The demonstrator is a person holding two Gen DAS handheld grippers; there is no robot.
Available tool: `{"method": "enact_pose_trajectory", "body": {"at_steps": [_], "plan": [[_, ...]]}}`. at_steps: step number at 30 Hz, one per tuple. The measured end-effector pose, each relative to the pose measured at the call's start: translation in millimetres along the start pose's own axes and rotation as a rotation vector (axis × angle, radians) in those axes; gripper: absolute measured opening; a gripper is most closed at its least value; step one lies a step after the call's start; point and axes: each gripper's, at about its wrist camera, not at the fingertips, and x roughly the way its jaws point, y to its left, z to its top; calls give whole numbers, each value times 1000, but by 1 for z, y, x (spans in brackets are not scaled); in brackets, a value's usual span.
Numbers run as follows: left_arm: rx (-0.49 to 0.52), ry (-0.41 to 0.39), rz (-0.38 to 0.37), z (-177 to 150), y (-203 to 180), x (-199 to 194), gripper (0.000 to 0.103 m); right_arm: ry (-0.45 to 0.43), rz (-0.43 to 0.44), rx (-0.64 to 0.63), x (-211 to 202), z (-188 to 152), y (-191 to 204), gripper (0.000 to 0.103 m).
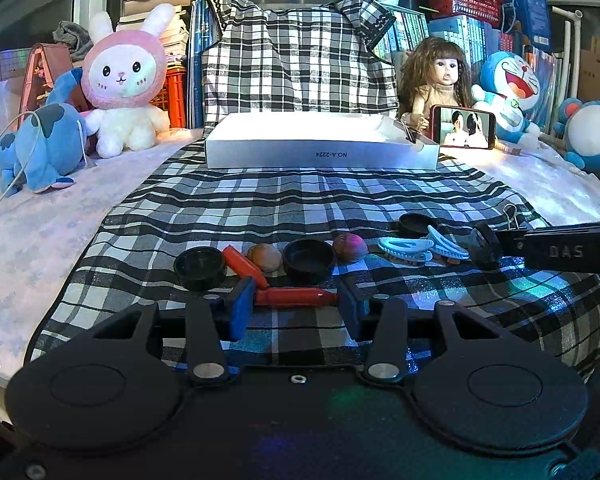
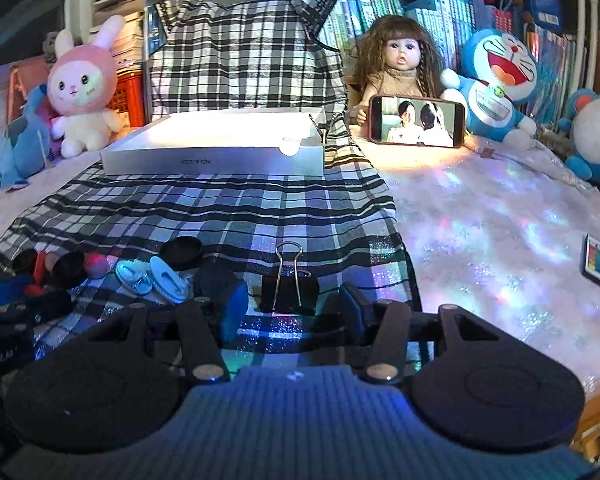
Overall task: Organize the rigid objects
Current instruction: 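Carry the binder clip with the right tool while the left tool carries the marker to the white box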
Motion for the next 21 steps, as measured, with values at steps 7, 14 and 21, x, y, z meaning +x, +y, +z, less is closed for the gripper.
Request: {"method": "enact_pose_trajectory", "body": {"at_steps": [7,14,21], "plan": [[-17,-8,-6,0,0,-1,42,-14,-35,16,5,-2,4,39],[-37,-32,-20,10,4,-6,42,-36,-43,43,2,-1,0,38],[-28,-61,-48,36,9,-1,42,-74,-45,42,-2,10,-4,38]]}}
